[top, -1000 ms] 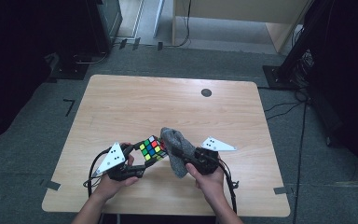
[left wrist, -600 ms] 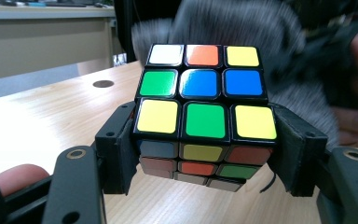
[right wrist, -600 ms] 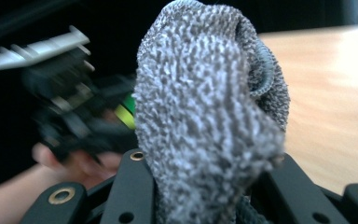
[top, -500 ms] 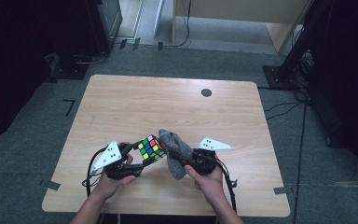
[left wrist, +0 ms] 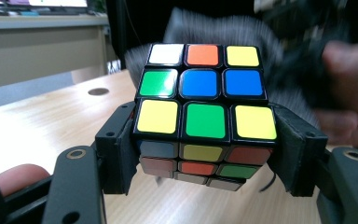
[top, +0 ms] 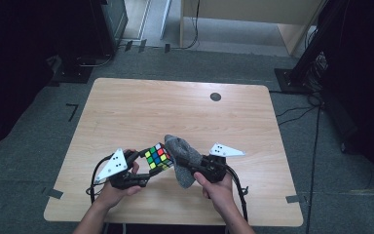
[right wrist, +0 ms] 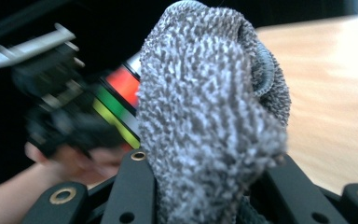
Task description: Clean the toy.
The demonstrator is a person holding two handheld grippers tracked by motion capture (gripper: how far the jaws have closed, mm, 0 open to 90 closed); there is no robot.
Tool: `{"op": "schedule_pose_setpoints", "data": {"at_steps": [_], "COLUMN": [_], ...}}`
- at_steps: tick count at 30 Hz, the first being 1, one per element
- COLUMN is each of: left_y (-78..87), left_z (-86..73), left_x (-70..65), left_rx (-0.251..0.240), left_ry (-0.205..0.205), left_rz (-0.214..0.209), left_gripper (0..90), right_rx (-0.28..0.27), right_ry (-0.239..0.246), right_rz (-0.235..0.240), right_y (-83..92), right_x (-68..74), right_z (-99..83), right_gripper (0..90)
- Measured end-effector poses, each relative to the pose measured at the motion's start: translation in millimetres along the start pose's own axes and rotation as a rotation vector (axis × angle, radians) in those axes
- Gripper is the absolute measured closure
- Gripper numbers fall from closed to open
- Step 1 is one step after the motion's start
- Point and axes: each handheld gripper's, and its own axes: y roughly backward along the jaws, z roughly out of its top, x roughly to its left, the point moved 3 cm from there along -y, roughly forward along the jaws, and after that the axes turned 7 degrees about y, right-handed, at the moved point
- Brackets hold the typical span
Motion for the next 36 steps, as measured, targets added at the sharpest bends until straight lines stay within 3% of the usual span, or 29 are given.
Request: {"op": "schedule_pose_setpoints", "data": {"at_steps": [3, 6, 10, 14, 17, 19, 21, 25, 27, 30, 34, 36], "left_y": [6.3, 8.1, 2.4, 1.4, 1.4, 0.6, 0.7, 1.8, 1.2, -0.2, 0.7, 1.2], "left_z": [5.0, 7.4, 7.2, 8.0, 8.6, 8.3, 8.6, 8.1, 7.7, 7.2, 7.4, 7.6], "left_x": [6.4, 7.1, -0.8, -3.2, -3.2, -3.7, -3.4, -1.5, -1.6, -2.6, -1.4, -0.4], "left_rx": [-0.060, -0.092, -0.084, -0.091, -0.096, -0.093, -0.096, -0.091, -0.090, -0.087, -0.086, -0.087], "left_ry": [0.060, 0.095, 0.089, 0.113, 0.127, 0.125, 0.127, 0.125, 0.128, 0.130, 0.131, 0.134], "left_rz": [0.012, 0.014, -0.014, -0.042, -0.047, -0.047, -0.049, -0.042, -0.042, -0.042, -0.030, -0.027], "left_gripper": [33.7, 33.7, 33.7, 33.7, 33.7, 33.7, 33.7, 33.7, 33.7, 33.7, 33.7, 33.6], "right_rx": [0.033, 0.075, 0.059, 0.069, 0.104, 0.119, 0.120, 0.021, -0.017, 0.010, 0.096, 0.118], "right_ry": [0.018, 0.089, 0.170, 0.274, 0.296, 0.320, 0.365, 0.327, 0.334, 0.360, 0.395, 0.419], "right_rz": [-0.025, -0.047, 0.012, 0.010, 0.027, 0.019, -0.031, -0.121, -0.155, -0.122, -0.065, -0.068], "right_y": [-2.9, -10.6, -21.0, -28.7, -34.6, -36.6, -34.6, -20.7, -15.3, -21.1, -35.0, -37.8], "right_x": [-2.2, 3.2, 22.9, 41.3, 44.5, 45.7, 45.8, 36.2, 33.3, 38.7, 47.8, 50.2], "right_z": [-4.8, -10.9, -16.9, -22.8, -28.1, -30.1, -28.5, -16.5, -13.1, -18.0, -29.6, -32.2], "right_gripper": [70.8, 70.8, 71.3, 71.7, 71.9, 71.9, 72.4, 72.8, 72.7, 72.3, 71.9, 71.9]}}
